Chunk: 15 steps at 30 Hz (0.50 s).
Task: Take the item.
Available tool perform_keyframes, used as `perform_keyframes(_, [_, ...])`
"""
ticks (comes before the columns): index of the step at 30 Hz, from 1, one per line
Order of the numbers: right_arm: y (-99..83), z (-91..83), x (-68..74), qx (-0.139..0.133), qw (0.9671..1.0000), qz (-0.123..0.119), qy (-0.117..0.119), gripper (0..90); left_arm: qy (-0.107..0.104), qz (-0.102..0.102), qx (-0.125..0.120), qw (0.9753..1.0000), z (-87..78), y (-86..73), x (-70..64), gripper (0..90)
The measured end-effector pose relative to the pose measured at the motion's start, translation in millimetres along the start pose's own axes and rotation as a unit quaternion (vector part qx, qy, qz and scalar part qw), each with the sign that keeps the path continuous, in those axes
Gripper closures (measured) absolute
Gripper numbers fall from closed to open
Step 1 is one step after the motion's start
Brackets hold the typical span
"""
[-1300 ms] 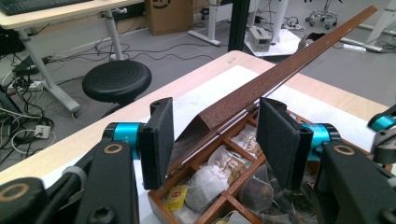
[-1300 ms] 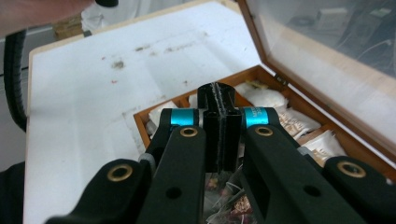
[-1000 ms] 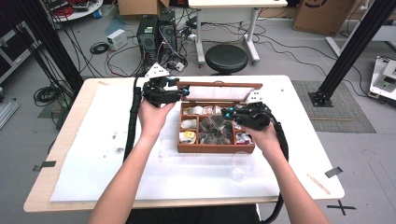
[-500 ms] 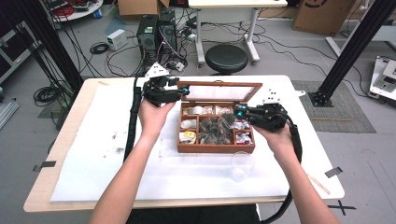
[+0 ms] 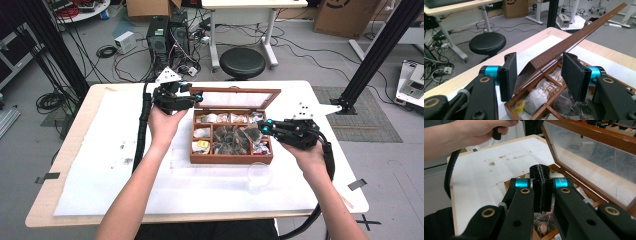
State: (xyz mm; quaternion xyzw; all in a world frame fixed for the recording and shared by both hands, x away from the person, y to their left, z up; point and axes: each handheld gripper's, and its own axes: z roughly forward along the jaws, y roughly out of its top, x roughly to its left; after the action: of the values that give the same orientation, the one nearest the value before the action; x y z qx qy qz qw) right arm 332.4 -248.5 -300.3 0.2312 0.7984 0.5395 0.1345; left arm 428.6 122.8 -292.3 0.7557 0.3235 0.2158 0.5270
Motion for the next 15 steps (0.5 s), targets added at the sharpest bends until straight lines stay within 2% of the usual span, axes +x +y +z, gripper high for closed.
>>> perform_keyframes(15, [-11.2,-25.6,16.8,-0.010,0.9998,-0.009,0.011,90.0,0.002,-0.002,-0.002,1.0000,0.5,0.2,-0.2,46.7])
